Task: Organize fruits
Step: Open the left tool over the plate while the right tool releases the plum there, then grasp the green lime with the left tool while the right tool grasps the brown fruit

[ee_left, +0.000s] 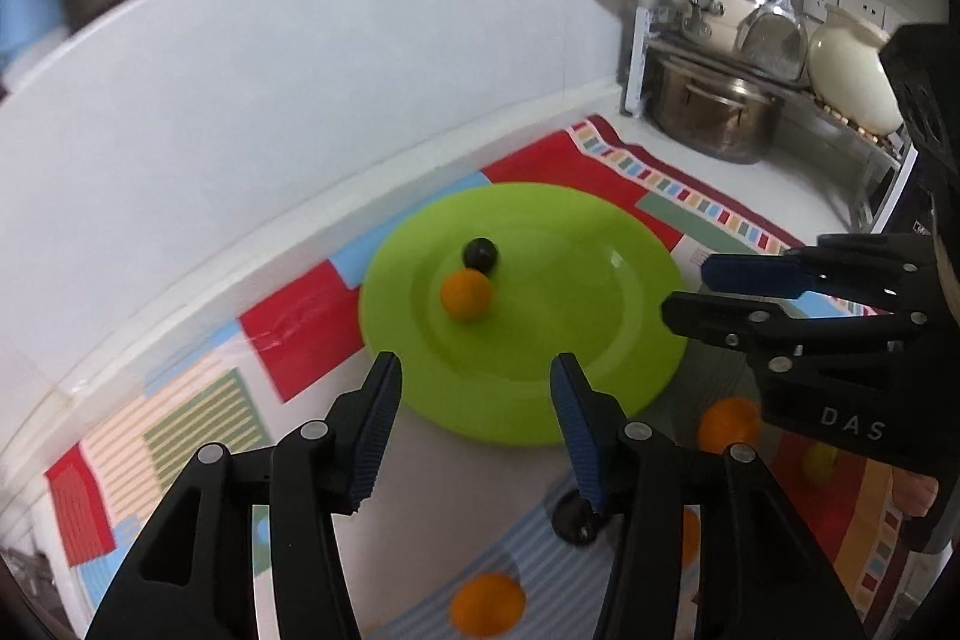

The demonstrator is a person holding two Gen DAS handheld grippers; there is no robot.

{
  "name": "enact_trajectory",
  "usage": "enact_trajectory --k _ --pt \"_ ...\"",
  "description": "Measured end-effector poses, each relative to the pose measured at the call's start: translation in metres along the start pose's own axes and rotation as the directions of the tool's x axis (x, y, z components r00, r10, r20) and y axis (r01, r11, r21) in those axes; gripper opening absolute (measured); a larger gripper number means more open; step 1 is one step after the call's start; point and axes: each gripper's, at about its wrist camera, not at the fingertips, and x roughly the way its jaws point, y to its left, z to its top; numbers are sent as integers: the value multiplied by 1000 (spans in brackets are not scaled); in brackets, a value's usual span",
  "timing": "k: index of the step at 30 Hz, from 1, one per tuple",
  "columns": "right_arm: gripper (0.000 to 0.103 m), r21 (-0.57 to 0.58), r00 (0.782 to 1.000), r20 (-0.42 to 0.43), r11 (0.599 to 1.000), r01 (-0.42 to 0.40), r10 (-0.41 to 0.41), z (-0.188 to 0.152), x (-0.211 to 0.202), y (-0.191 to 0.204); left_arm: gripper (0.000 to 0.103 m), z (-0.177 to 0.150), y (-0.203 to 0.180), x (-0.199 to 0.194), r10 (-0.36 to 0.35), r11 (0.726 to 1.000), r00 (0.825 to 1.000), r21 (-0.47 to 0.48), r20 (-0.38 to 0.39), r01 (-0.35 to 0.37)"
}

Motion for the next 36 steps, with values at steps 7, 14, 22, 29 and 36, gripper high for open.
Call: enact_trajectory --k 7,14,22,29,36 --pt "34 -8 995 98 1000 -5 5 -18 -52 13 56 -13 -8 -54 3 1000 997 -26 79 -1" --pt "41 -22 987 156 999 -37 40 -39 -93 31 64 -34 -11 -100 14 997 991 -81 132 -4" --pt "41 -57 984 160 996 -71 79 -67 -116 47 67 -68 -22 -129 34 996 992 -83 120 -24" --pt "41 -90 986 134 992 -89 101 -92 -124 59 67 -98 -28 -141 53 995 995 -84 88 -45" --pt "41 -135 991 91 987 -90 103 -114 -119 70 67 -121 -30 -142 57 996 996 -68 72 -52"
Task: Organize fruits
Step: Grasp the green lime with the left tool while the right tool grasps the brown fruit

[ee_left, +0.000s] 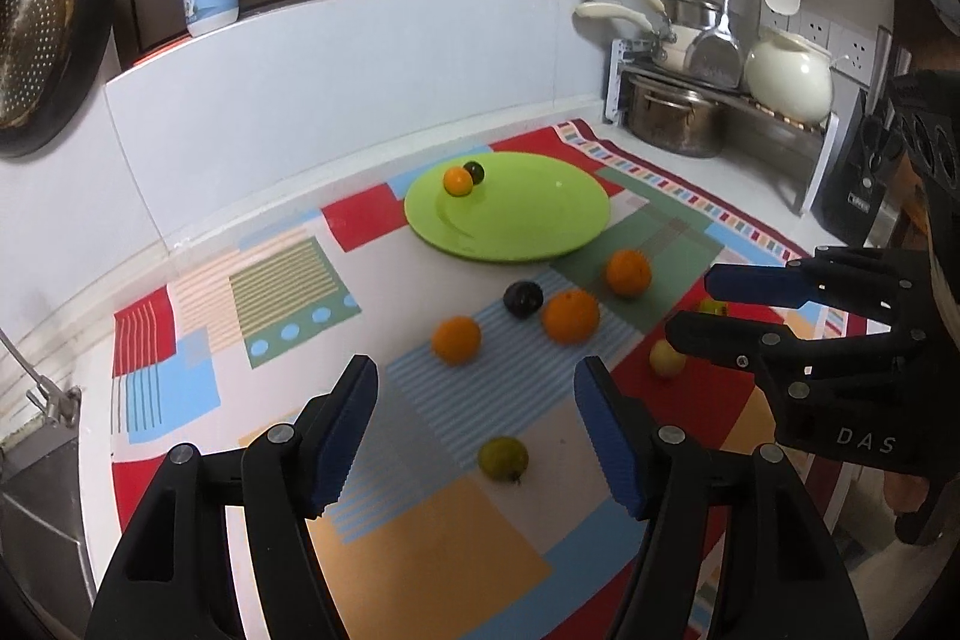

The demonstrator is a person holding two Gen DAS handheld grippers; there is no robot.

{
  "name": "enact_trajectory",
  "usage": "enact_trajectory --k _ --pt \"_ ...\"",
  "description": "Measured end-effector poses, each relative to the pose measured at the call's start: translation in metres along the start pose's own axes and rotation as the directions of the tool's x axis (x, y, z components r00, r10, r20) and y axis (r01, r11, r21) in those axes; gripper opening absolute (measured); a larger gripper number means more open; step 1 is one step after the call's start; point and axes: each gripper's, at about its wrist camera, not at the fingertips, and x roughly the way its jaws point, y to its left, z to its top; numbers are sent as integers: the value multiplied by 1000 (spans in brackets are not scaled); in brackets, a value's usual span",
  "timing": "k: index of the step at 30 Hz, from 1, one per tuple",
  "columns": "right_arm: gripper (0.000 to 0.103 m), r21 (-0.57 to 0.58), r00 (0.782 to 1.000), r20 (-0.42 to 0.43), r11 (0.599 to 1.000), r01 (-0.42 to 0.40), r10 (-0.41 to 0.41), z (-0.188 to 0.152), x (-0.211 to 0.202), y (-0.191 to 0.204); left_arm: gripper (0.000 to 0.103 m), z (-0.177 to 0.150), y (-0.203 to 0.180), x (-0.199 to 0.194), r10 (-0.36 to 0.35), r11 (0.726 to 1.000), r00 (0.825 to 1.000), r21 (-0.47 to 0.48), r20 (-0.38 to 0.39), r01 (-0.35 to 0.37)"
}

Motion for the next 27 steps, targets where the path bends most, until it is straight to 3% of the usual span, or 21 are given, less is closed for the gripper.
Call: enact_trajectory --k 15,27 --pt "41 -60 998 -58 998 1 -5 -32 17 12 67 -34 -5 16 -8 998 1000 57 -26 9" --pt "41 -25 988 -150 999 -42 38 -42 48 5 64 -46 -5 46 -47 996 994 64 -101 54"
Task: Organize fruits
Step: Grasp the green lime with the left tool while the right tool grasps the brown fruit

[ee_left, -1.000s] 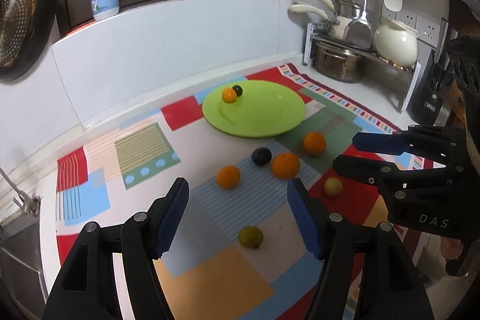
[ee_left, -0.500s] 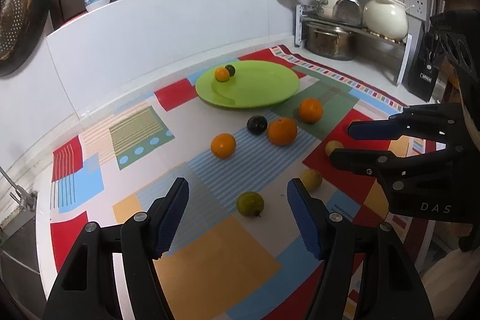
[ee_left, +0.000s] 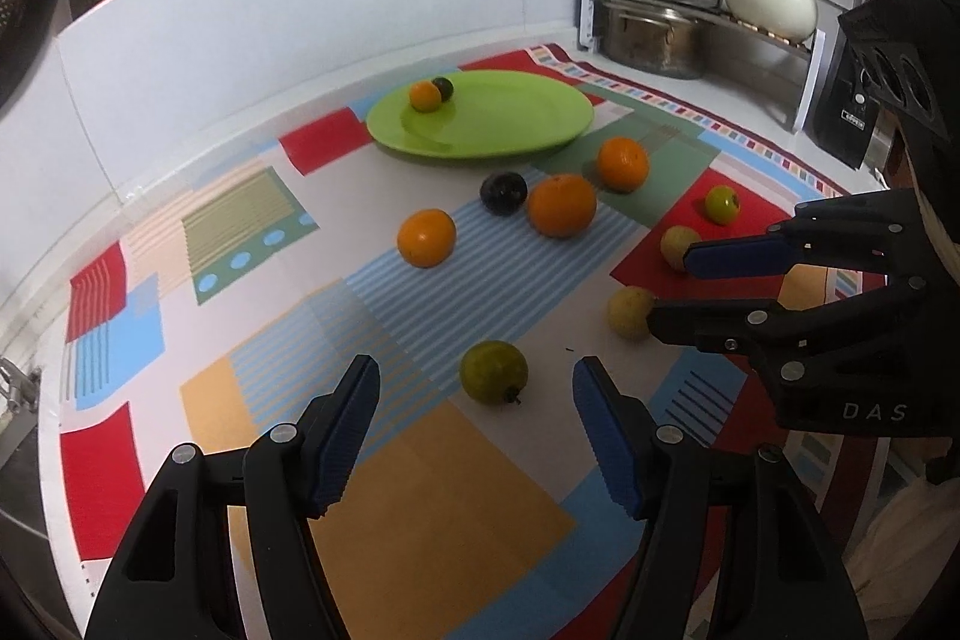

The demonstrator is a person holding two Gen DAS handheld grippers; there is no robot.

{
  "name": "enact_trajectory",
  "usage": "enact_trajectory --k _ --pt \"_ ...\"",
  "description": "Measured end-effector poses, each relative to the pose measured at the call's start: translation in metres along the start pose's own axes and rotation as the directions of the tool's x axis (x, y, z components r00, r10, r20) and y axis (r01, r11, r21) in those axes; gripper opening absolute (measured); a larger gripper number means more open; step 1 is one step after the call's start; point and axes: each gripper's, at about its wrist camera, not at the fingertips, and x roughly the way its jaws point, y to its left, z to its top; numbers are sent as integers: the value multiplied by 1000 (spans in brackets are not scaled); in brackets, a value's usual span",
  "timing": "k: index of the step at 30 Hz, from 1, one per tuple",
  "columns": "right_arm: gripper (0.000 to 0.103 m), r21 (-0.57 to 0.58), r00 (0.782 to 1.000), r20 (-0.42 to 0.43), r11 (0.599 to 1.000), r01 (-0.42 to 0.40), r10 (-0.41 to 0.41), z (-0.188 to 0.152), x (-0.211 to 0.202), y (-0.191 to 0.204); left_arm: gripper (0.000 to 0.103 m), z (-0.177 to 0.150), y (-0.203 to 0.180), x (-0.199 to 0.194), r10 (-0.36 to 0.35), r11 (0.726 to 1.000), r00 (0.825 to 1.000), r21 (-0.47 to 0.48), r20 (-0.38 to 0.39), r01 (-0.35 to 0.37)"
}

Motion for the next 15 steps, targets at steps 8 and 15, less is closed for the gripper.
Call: enact_trajectory --k 8,15 --pt "41 1 999 -38 1000 -21 21 0 16 -3 50 -4 1 19 -52 999 997 -10 -52 51" --pt "41 10 998 -56 999 -38 39 2 24 -5 41 -2 1 27 -80 996 994 -34 -70 78"
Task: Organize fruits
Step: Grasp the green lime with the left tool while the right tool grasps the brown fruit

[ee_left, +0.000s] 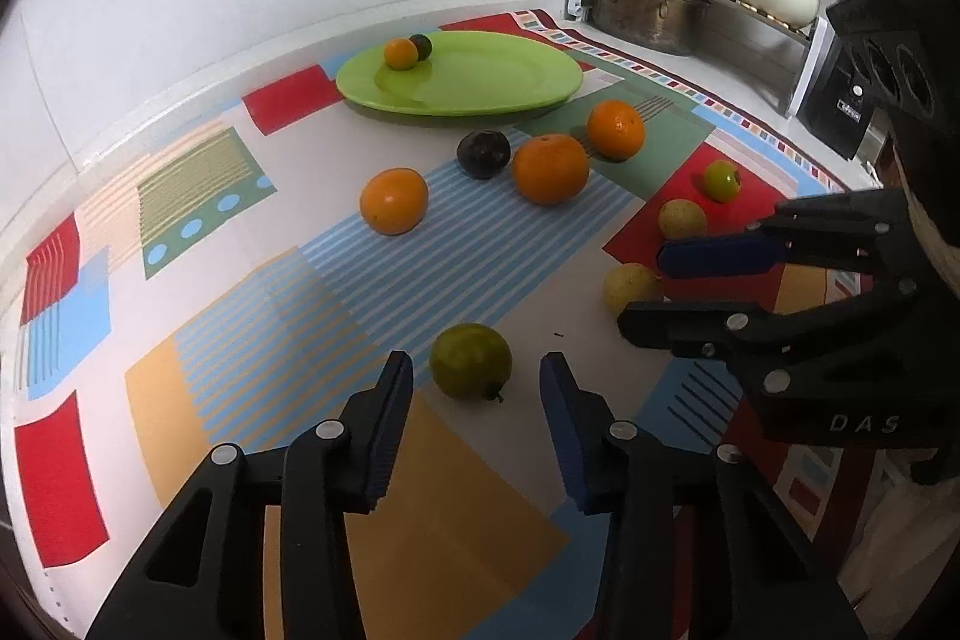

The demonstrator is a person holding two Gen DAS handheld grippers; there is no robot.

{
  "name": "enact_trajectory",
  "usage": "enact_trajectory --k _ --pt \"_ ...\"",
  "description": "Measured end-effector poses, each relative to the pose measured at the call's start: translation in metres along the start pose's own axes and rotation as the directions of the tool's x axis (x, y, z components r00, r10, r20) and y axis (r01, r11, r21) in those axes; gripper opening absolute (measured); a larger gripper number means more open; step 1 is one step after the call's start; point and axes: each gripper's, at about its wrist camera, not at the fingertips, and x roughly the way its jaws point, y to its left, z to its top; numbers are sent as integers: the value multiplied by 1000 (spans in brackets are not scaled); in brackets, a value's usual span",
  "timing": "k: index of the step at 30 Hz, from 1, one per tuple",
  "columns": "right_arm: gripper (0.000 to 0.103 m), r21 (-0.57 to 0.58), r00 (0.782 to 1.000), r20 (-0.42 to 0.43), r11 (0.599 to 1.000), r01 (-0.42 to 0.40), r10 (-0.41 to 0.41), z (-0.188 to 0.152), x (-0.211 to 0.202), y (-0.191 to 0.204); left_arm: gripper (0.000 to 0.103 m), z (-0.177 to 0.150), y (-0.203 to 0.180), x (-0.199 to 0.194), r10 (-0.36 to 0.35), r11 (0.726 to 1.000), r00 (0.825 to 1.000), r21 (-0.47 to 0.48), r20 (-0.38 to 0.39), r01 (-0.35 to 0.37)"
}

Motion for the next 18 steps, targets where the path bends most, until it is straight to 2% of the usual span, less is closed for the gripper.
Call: enact_trajectory --k 7,11,14,18 --pt "39 21 1000 -8 999 -24 24 0 5 -2 34 3 0 7 -7 1000 1000 -16 -16 7" --pt "33 40 999 -19 998 -40 41 0 9 -5 29 3 3 10 -22 999 999 -39 -31 20" --pt "29 49 999 -17 998 -47 48 -1 10 -6 29 3 1 9 -21 999 999 -36 -30 20" --pt "29 51 999 -12 998 -48 49 -1 9 -6 29 4 1 4 -13 999 1000 -41 -14 12"
